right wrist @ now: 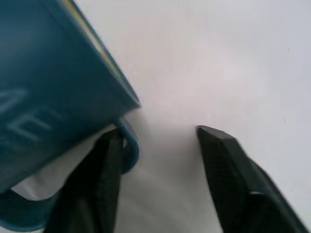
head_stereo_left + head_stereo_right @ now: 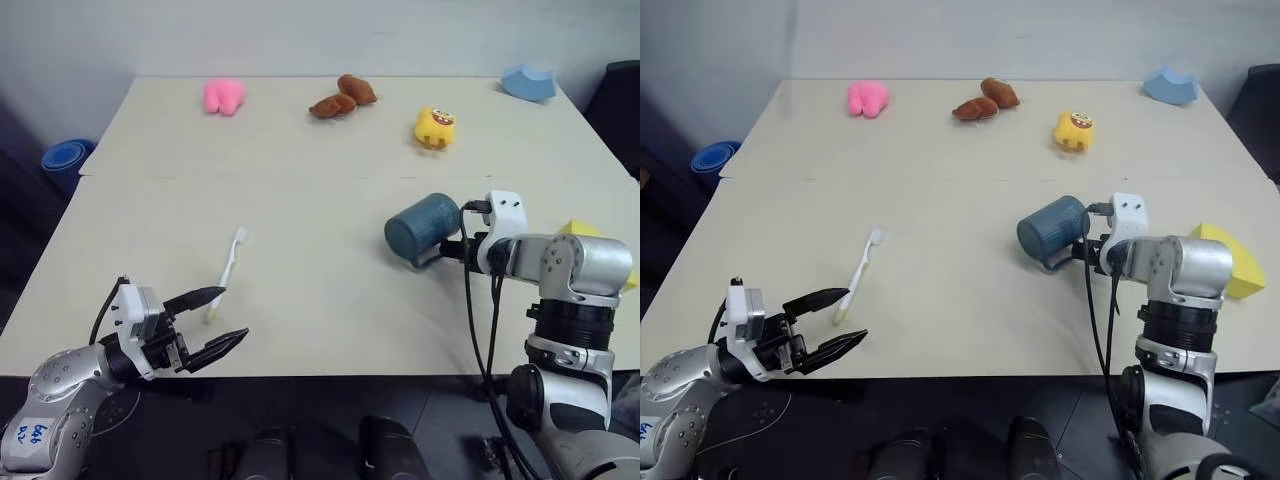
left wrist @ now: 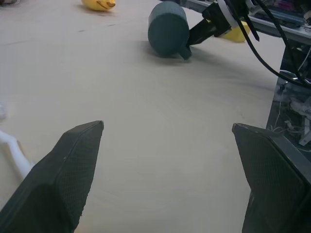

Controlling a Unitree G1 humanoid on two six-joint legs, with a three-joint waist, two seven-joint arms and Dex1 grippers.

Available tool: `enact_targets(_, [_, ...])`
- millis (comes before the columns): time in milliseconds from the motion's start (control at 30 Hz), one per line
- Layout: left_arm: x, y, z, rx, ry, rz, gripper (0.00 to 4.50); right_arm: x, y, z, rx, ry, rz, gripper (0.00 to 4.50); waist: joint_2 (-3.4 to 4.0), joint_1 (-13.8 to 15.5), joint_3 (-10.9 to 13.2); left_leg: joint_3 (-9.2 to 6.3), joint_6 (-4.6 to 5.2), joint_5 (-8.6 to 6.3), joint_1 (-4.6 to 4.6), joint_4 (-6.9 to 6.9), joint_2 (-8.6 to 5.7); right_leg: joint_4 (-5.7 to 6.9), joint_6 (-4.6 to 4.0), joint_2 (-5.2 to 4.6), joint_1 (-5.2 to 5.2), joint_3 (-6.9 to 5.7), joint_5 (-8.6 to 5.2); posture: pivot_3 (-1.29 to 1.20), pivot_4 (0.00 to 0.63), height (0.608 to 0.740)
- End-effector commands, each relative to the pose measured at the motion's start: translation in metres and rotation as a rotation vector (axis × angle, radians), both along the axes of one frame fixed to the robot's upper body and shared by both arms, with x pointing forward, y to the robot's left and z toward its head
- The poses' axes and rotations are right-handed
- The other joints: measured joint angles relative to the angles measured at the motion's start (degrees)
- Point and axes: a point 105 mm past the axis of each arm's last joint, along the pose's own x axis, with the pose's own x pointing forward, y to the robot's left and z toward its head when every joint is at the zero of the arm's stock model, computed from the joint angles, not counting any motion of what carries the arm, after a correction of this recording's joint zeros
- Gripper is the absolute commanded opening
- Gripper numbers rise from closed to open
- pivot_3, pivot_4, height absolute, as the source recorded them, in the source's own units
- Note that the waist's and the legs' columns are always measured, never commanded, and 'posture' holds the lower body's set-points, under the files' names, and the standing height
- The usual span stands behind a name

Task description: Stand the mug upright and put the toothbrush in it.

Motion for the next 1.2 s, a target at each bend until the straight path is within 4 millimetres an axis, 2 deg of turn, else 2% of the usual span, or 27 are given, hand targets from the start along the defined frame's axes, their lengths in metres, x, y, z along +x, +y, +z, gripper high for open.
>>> enact_targets(33, [-0.001,0.0,0.011,0.024,-0.056,-0.009,4.5,-0.002,0.019,-0.012,0.045,0.074,0.082,1.01,0.0,-0.4,0.0,0.0,0.0,0.0,0.02,-0.02,0.01,0.01,0.0,0.0,0.0,0.0,0.0,0.0,0.15,0.74])
enact_targets(133, [-0.001,0.001,0.012,0.028,-0.058,-0.007,4.5,0.003,0.023,-0.007,0.045,0.057,0.113,0.02,-0.04,-0.54,-0.02,0.01,-0.01,-0.01,0.05,-0.07,0.03,0.01,-0.01,0.03,0.0,0.0,-0.01,0.0,0.15,0.74])
enact_targets(367, [-0.001,0.001,0.01,0.027,-0.059,0.006,4.5,0.014,0.028,0.019,0.026,-0.103,0.216,0.02,-0.05,-0.59,-0.02,0.08,-0.02,-0.01,0.05,-0.06,0.04,-0.01,-0.01,0.02,-0.02,0.03,-0.01,0.0,0.15,0.74])
enact_targets(567, [0.001,-0.002,0.009,0.025,-0.06,0.01,4.5,0.005,0.015,0.018,-0.089,-0.077,0.317,0.02,0.05,-0.07,0.04,0.04,-0.01,-0.02,-0.05,-0.09,0.0,-0.05,-0.01,0.0,-0.1,0.02,-0.01,0.0,0.15,0.74])
enact_targets(667, [0.002,-0.002,0.009,0.027,-0.06,0.005,4.5,0.006,0.008,0.015,-0.172,-0.069,0.353,0.81,0.04,-0.21,0.04,0.04,0.02,-0.03,-0.11,-0.07,-0.02,-0.15,-0.01,-0.03,-0.1,0.0,-0.01,0.0,0.15,0.74])
enact_targets(767, [0.004,-0.003,0.009,0.03,-0.062,0.0,4.5,0.011,0.008,0.017,-0.147,-0.069,0.348,1.9,0.04,-0.26,0.04,0.07,0.02,-0.03,-0.1,-0.07,0.01,-0.17,-0.01,-0.01,-0.1,-0.01,-0.01,0.0,0.15,0.74])
enact_targets(800, [0.004,-0.003,0.009,0.031,-0.062,-0.002,4.5,0.013,0.006,0.019,-0.14,-0.074,0.326,1.9,0.04,-0.34,0.04,0.07,0.01,-0.03,-0.1,-0.07,0.02,-0.17,-0.01,-0.01,-0.1,-0.01,-0.01,0.0,0.15,0.74])
enact_targets(833, [0.004,-0.003,0.009,0.031,-0.062,-0.002,4.5,0.014,0.003,0.022,-0.125,-0.072,0.297,2.22,0.04,-0.4,0.04,0.1,0.01,-0.03,-0.09,-0.07,0.03,-0.16,-0.01,-0.01,-0.1,-0.01,-0.01,0.0,0.15,0.74])
enact_targets(1000, [0.002,-0.005,0.005,0.031,-0.048,-0.007,4.5,0.01,-0.015,0.033,-0.069,-0.036,0.141,2.22,0.1,-0.11,0.07,0.12,0.01,-0.03,-0.09,-0.07,0.02,-0.16,-0.01,-0.03,-0.11,-0.02,-0.01,0.0,0.15,0.74])
enact_targets(1100, [0.001,-0.006,0.002,0.028,-0.041,-0.008,4.5,-0.002,-0.008,0.035,-0.028,-0.003,0.106,2.22,0.1,-0.07,0.07,0.08,0.01,-0.03,-0.13,-0.07,0.01,-0.17,-0.01,-0.04,-0.11,-0.06,-0.01,0.0,0.15,0.74])
enact_targets(1200, [0.0,-0.008,0.0,0.023,-0.037,-0.011,4.5,-0.006,0.004,0.028,-0.003,0.026,0.094,2.22,0.1,-0.15,0.07,0.08,0.01,-0.03,-0.13,-0.07,0.02,-0.17,-0.01,-0.04,-0.11,-0.06,-0.01,0.0,0.15,0.74])
